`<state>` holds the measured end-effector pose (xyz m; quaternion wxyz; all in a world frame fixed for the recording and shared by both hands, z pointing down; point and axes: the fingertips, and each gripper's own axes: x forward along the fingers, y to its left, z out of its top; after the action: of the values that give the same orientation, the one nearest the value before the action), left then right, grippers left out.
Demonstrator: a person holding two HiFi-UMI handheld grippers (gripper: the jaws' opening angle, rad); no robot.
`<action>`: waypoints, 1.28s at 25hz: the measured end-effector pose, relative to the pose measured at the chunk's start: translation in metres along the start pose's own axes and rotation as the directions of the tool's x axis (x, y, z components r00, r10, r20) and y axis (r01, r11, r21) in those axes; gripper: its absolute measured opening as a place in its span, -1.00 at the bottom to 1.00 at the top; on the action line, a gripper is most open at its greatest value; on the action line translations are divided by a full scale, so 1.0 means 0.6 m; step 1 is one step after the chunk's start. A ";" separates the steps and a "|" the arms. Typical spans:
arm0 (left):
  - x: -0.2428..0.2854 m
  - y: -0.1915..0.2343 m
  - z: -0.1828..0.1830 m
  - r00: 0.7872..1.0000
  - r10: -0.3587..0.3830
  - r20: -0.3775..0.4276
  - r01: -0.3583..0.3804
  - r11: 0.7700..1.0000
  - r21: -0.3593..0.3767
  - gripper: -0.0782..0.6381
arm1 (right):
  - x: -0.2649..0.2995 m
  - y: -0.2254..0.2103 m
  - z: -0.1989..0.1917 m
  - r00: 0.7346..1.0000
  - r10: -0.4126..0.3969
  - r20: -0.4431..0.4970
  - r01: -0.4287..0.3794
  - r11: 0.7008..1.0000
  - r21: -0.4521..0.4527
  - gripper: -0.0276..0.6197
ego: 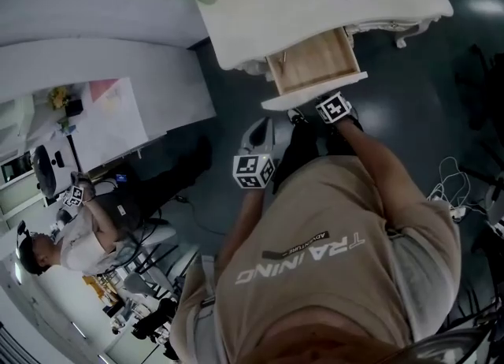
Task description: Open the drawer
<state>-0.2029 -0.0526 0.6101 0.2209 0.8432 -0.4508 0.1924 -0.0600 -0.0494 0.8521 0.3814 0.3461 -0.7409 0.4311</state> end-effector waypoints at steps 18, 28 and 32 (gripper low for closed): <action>-0.075 -0.104 0.046 0.983 -0.018 0.184 0.003 0.996 0.085 -0.79 | -0.307 0.102 -0.023 0.910 0.147 0.388 -0.021 0.951 -0.309 -0.91; -0.174 -0.101 0.107 0.957 -0.082 0.279 0.066 0.996 0.066 -0.79 | -0.513 0.206 0.080 0.731 0.098 0.676 0.172 0.931 -0.321 -0.91; -0.192 -0.099 0.108 0.957 -0.095 0.275 0.086 0.995 0.045 -0.79 | -0.572 0.223 0.088 0.658 0.048 0.752 0.265 0.919 -0.291 -0.91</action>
<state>-0.2042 0.0193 0.4844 0.1505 0.8851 -0.4349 0.0699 -0.0259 0.0180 0.4879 0.1289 0.4565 -0.8770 0.0771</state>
